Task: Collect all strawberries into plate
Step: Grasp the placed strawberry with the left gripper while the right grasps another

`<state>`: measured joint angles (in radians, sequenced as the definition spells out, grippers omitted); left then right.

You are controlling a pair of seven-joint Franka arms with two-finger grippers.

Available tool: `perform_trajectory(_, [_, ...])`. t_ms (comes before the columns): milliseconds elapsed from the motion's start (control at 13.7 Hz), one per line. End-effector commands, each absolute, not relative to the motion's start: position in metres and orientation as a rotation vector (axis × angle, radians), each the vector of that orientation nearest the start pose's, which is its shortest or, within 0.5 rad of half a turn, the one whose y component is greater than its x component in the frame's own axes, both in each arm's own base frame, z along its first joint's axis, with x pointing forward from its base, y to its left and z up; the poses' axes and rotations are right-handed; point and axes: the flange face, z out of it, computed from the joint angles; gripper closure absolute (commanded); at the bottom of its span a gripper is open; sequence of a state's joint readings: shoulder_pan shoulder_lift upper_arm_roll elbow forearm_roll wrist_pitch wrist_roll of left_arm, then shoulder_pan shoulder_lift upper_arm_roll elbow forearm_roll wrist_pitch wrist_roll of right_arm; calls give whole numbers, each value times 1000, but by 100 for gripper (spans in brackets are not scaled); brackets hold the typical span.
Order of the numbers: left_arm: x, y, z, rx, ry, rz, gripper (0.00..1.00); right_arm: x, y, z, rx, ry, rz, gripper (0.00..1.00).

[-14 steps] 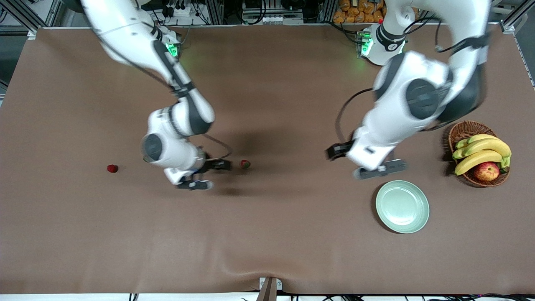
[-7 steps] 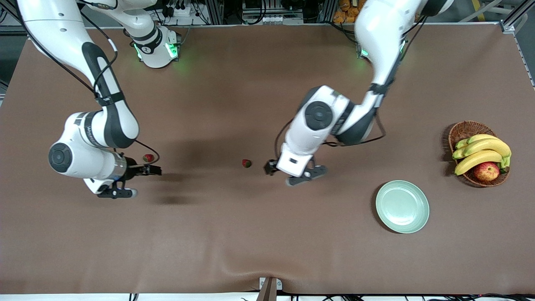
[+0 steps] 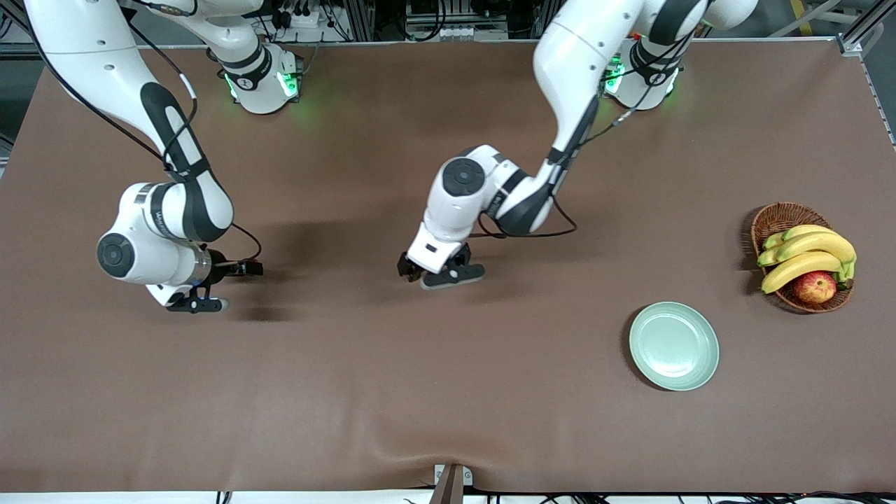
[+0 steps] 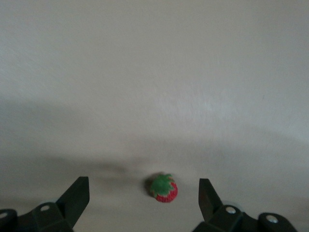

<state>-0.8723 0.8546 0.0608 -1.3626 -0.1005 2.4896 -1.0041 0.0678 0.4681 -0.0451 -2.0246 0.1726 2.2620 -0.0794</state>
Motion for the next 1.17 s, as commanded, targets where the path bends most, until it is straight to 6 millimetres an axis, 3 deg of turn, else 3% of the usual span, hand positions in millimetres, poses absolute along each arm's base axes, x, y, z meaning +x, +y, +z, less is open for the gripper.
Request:
perform_trajectory(0, [511, -579, 217, -3319, -334, -329, 0, 565, 11, 188, -3019, -30, 354, 0])
perform_trajectory(219, [503, -587, 198, -3308, -271, -416, 0, 562, 8, 181, -3016, -33, 373, 0])
perform_trajectory(437, [493, -593, 177, -3311, -201, -454, 0, 560, 9, 172, -3015, -34, 390, 12])
perform_trajectory(947, [489, -596, 173, -3304, -170, -467, 0, 559, 6, 166, -3005, -127, 390, 38])
perform_trajectory(1093, [487, -597, 173, -3292, -131, -487, 39, 561, 4, 168, -3008, -124, 383, 50])
